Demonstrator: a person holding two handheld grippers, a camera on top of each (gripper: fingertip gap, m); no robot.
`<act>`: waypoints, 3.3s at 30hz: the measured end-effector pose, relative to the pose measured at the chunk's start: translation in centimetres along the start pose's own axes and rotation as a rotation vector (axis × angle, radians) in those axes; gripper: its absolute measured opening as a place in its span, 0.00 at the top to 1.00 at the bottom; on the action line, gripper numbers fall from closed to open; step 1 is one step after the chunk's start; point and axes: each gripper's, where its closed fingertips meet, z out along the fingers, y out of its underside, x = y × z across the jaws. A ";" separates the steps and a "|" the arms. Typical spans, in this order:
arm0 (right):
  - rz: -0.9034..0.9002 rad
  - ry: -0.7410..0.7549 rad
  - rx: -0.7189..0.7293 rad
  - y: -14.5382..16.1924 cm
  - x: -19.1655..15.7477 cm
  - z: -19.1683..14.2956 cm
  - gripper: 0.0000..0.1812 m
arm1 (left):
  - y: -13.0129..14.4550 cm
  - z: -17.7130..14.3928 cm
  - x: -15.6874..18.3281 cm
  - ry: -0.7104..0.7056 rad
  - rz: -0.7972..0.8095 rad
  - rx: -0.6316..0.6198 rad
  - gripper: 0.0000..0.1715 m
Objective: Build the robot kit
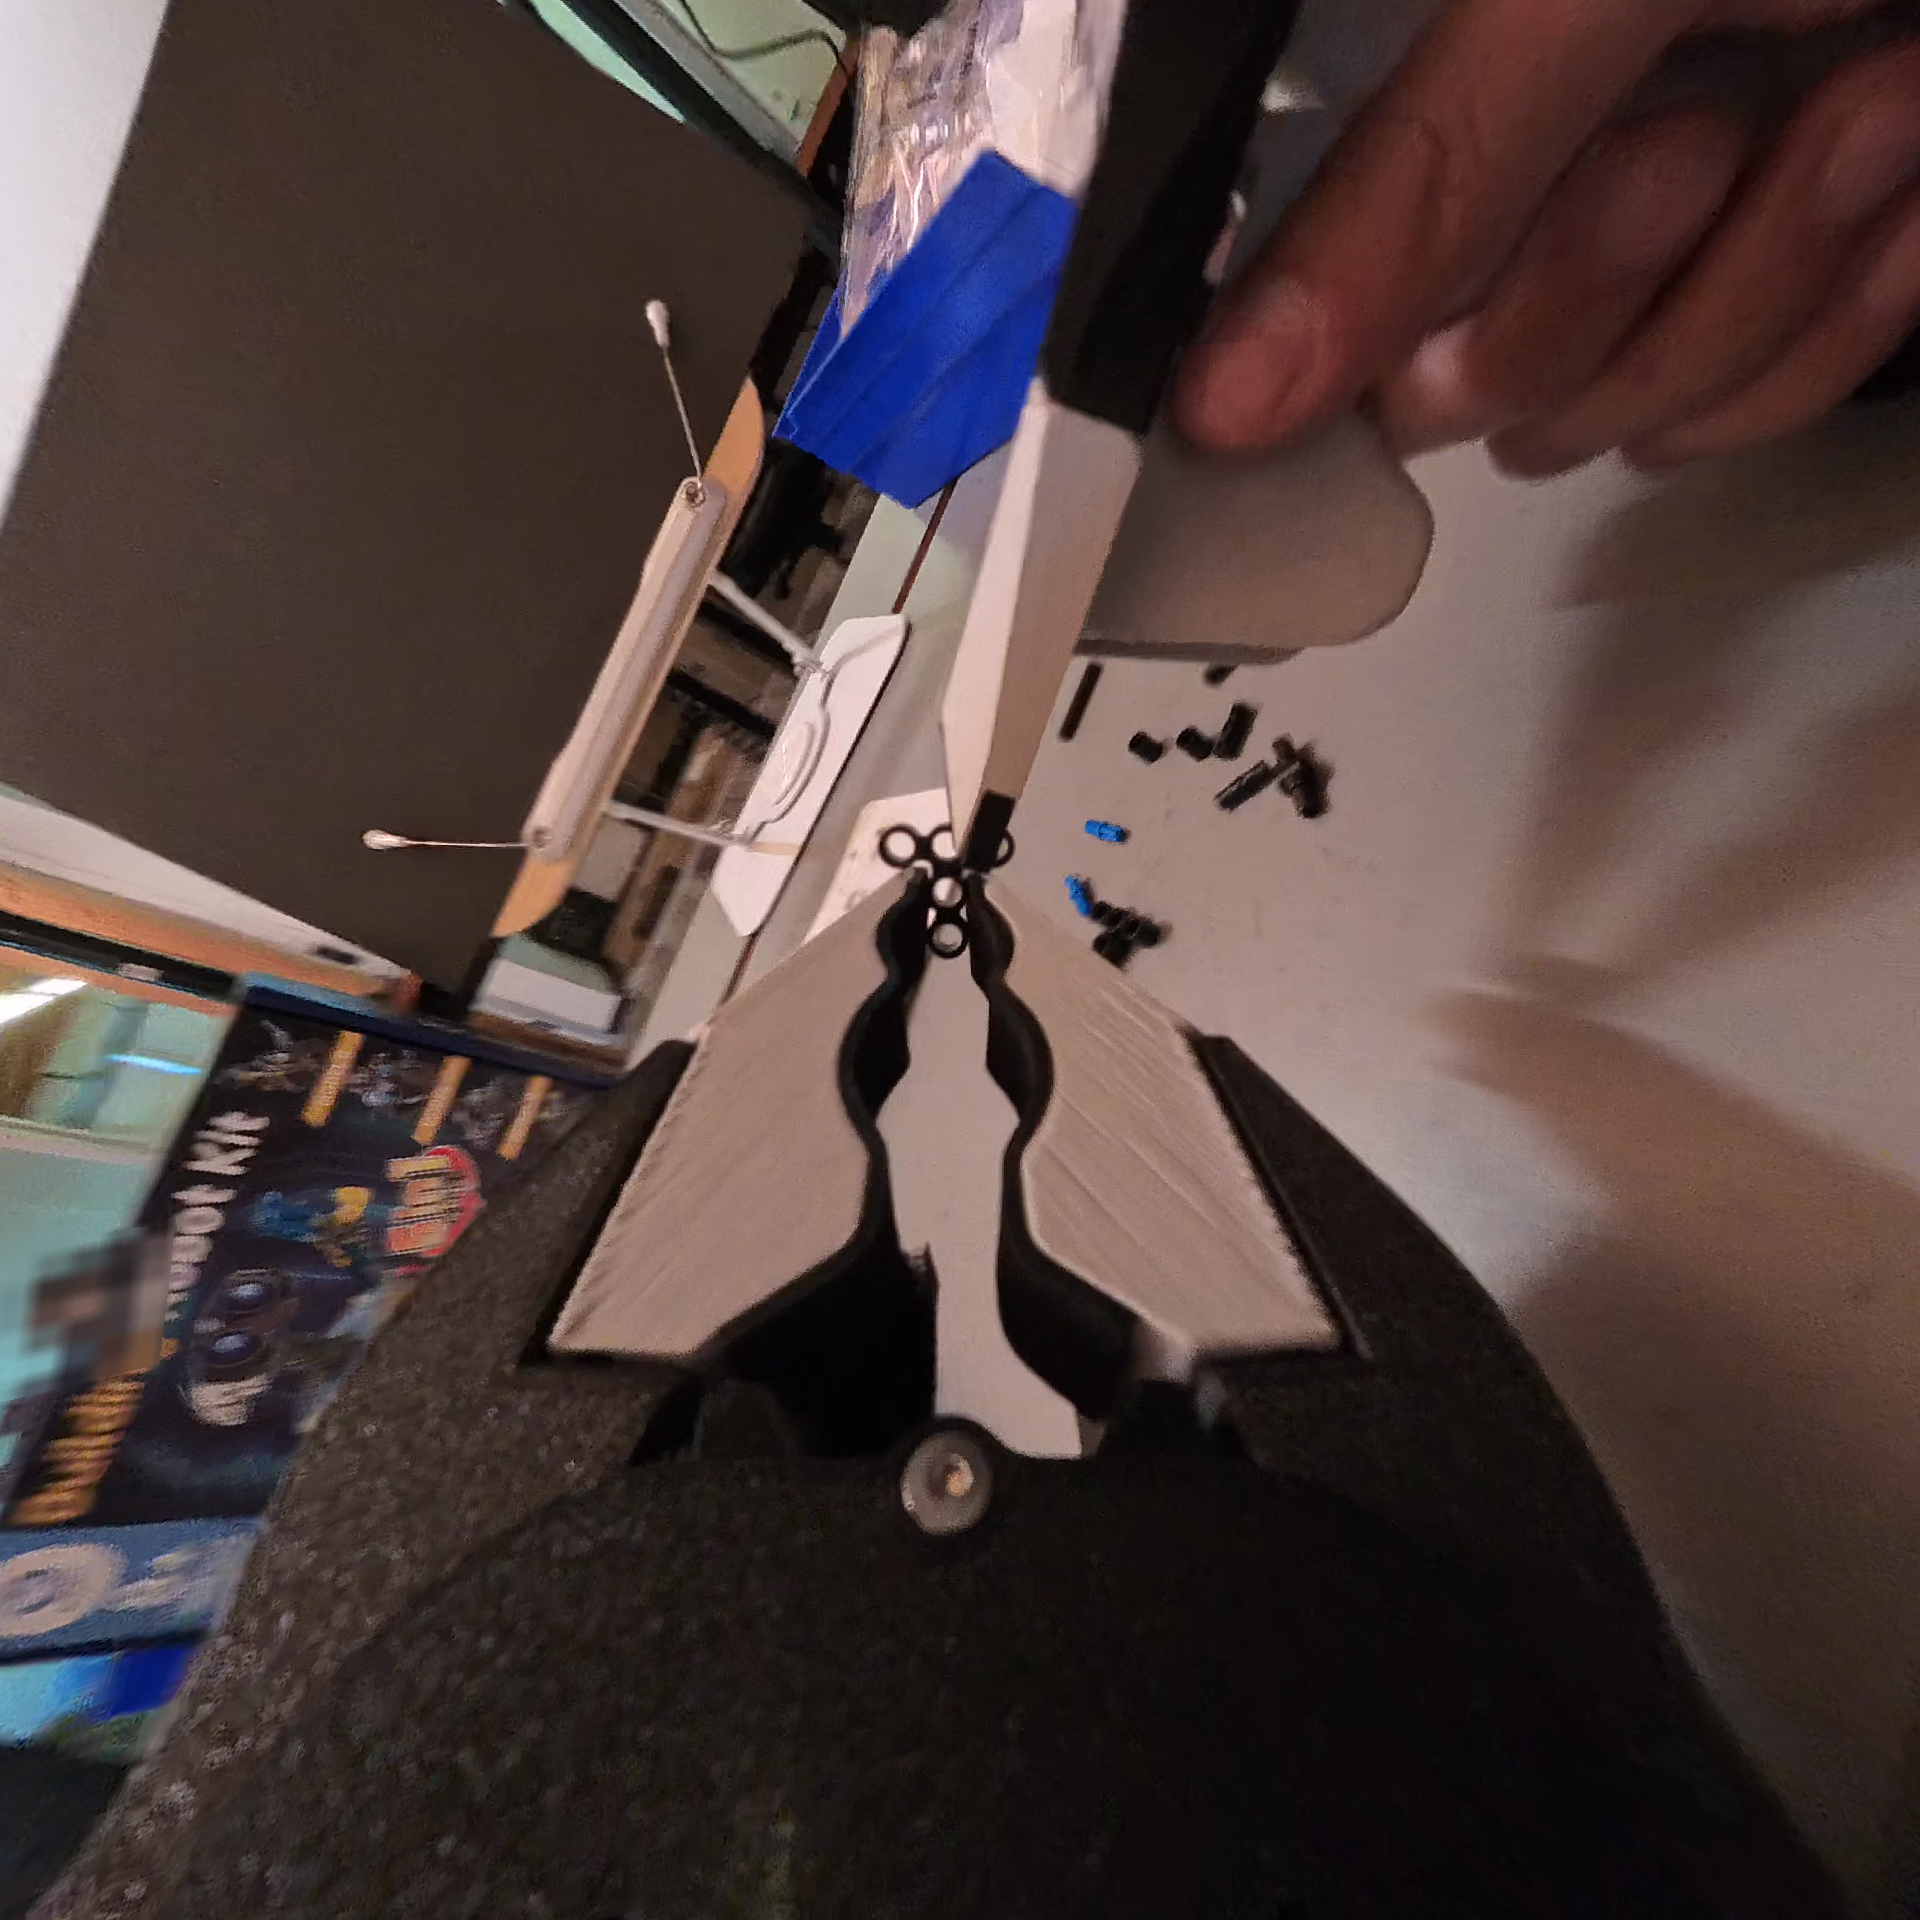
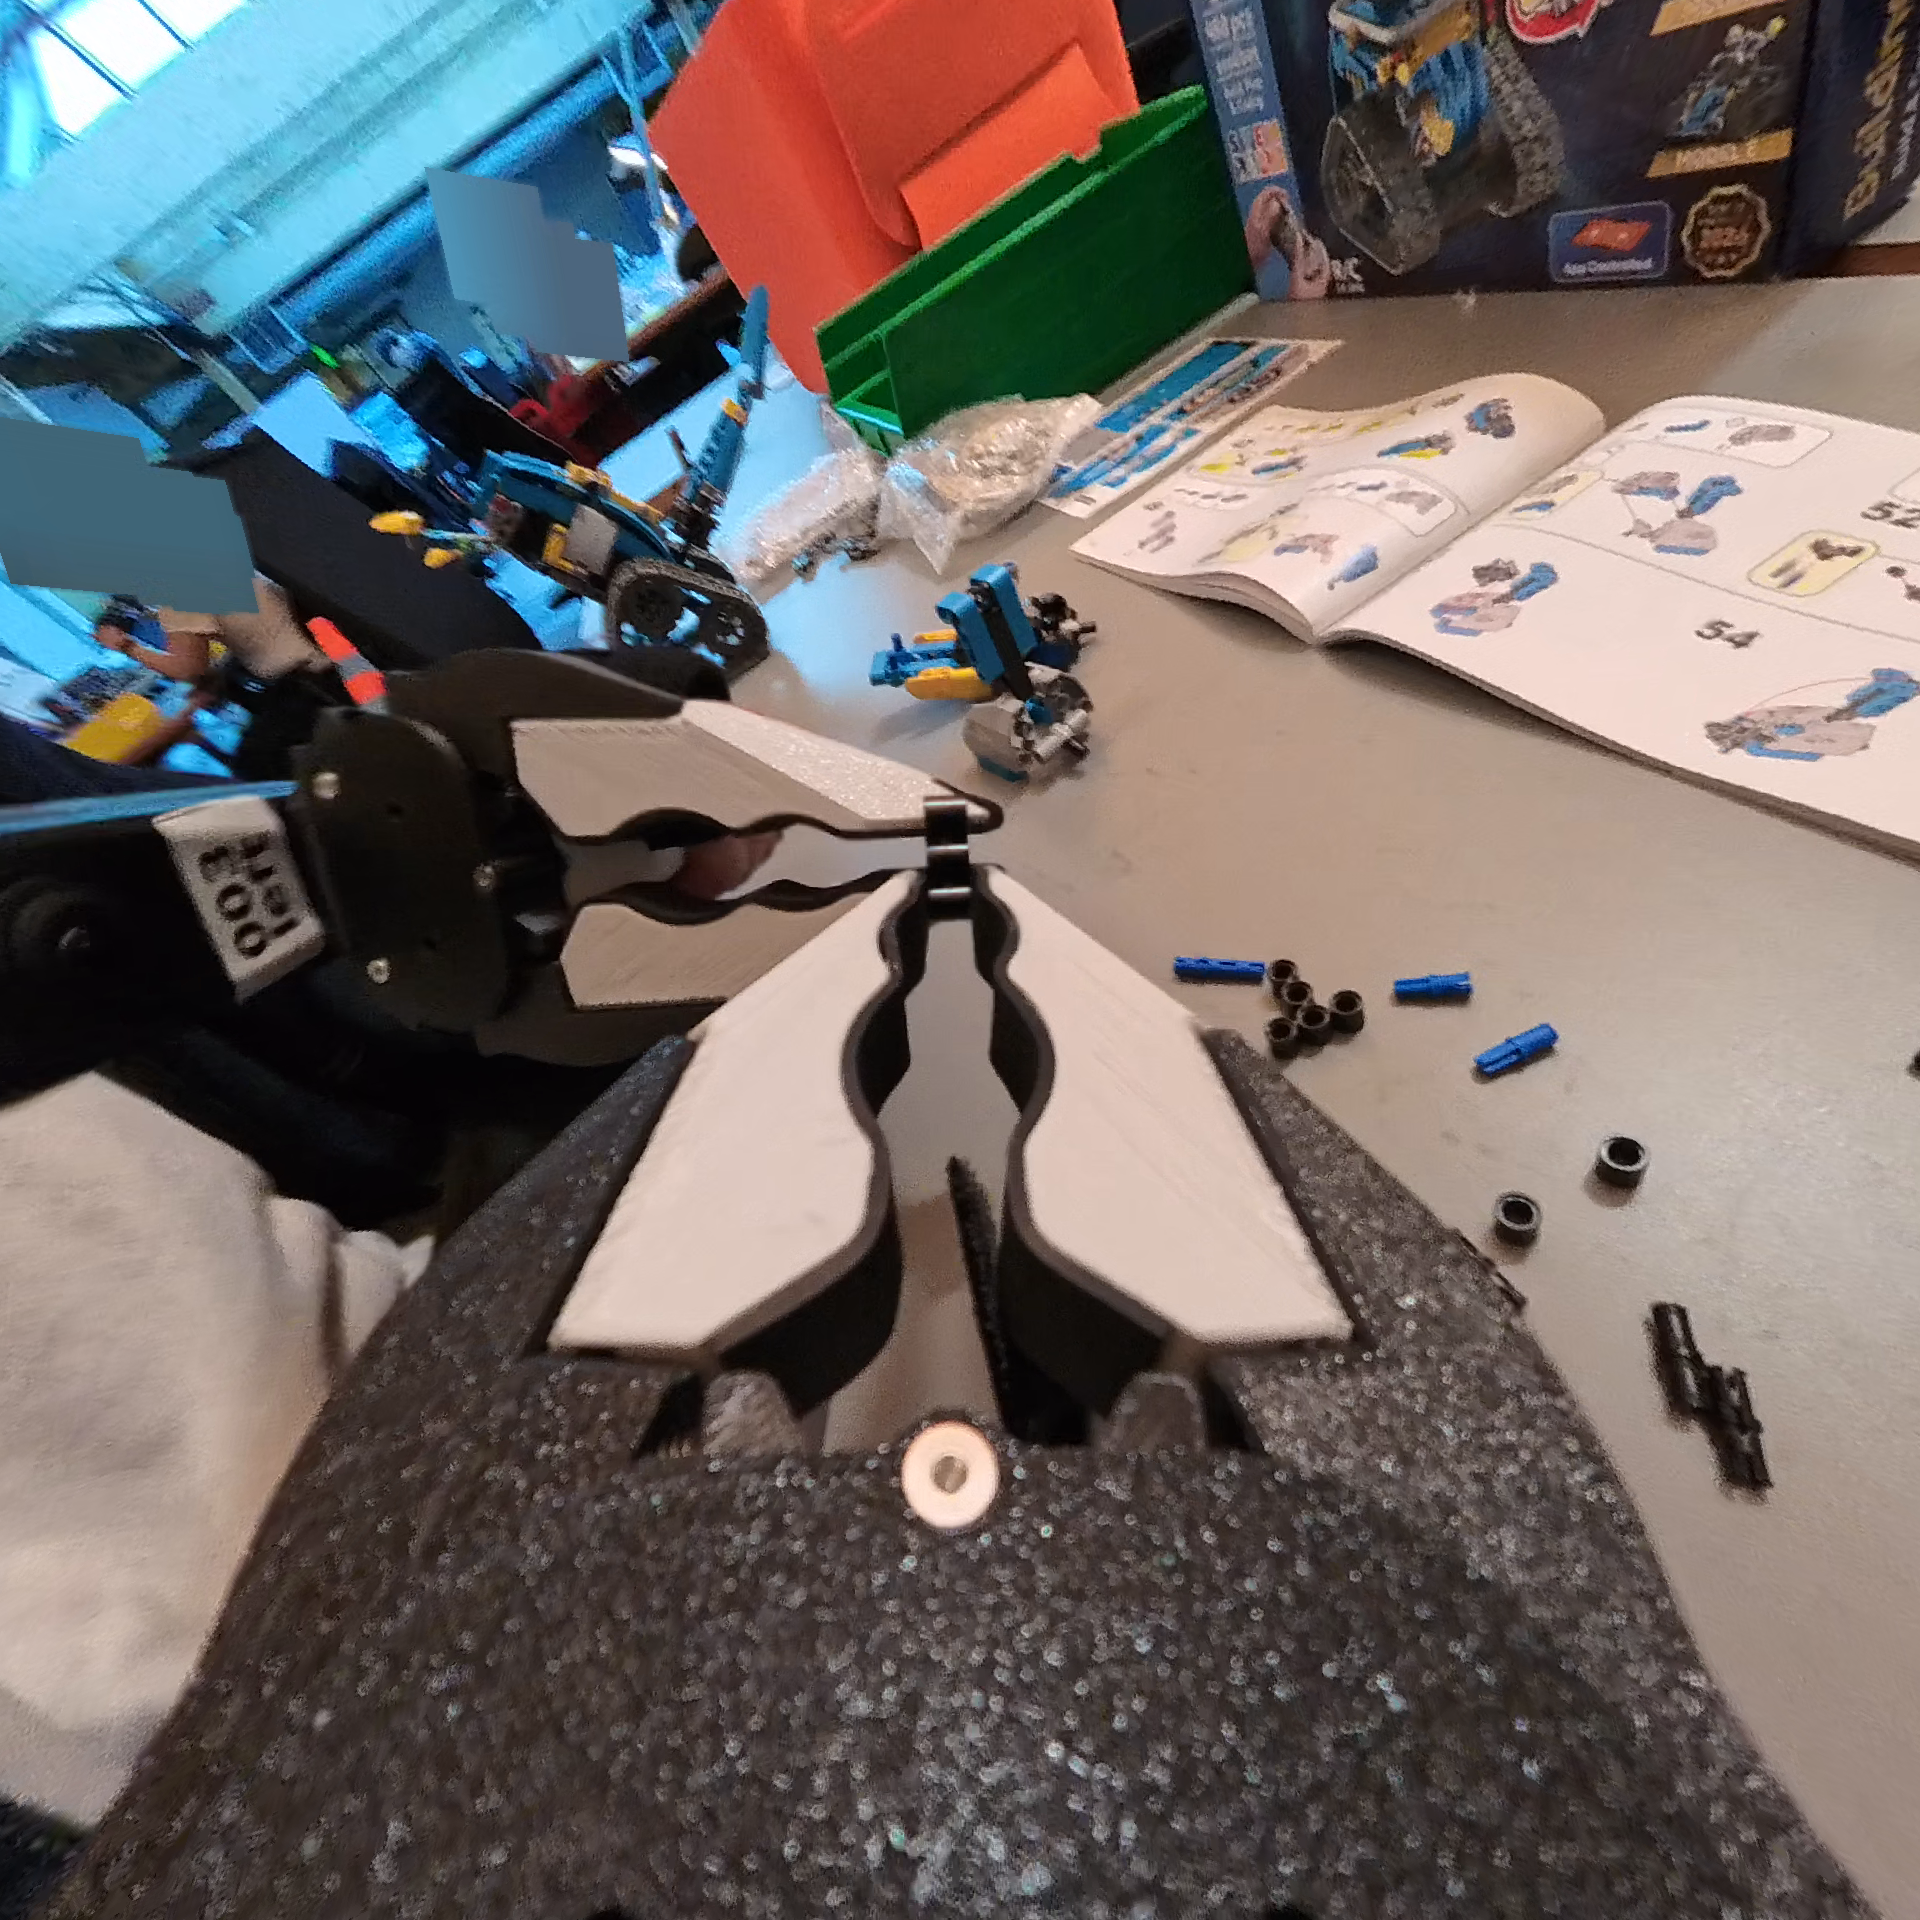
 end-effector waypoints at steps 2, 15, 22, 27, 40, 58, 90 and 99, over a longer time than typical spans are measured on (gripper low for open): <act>0.021 -0.025 0.050 -1.0 0.0 -1.0 0.94 | 0.0 -0.2 -0.5 0.060 -0.172 0.016 0.96; -0.385 0.299 -0.549 6.5 6.8 -6.2 0.85 | -1.1 -2.0 -2.7 0.460 -0.959 0.283 0.96; -0.322 0.258 -0.725 4.8 7.4 -4.5 0.89 | 0.1 -1.3 -2.5 0.437 -0.958 0.215 0.96; -0.265 0.318 -0.781 4.9 7.8 -3.5 0.91 | 0.1 -1.3 -2.7 0.413 -0.938 0.223 0.96; -0.253 0.368 -0.812 6.7 8.7 -3.0 0.97 | 0.2 -1.3 -2.6 0.420 -0.949 0.219 0.96; 0.021 -0.134 0.032 -2.8 -0.3 2.3 0.98 | 0.9 -1.3 -3.8 0.365 -1.007 0.225 0.96; -0.027 -0.359 0.326 -7.2 -5.3 0.0 0.98 | -3.5 -4.3 -3.6 0.797 -1.288 0.520 0.96; -0.034 -0.307 0.279 -6.3 -4.8 1.2 0.98 | -3.7 -4.6 -3.9 0.754 -1.248 0.539 0.97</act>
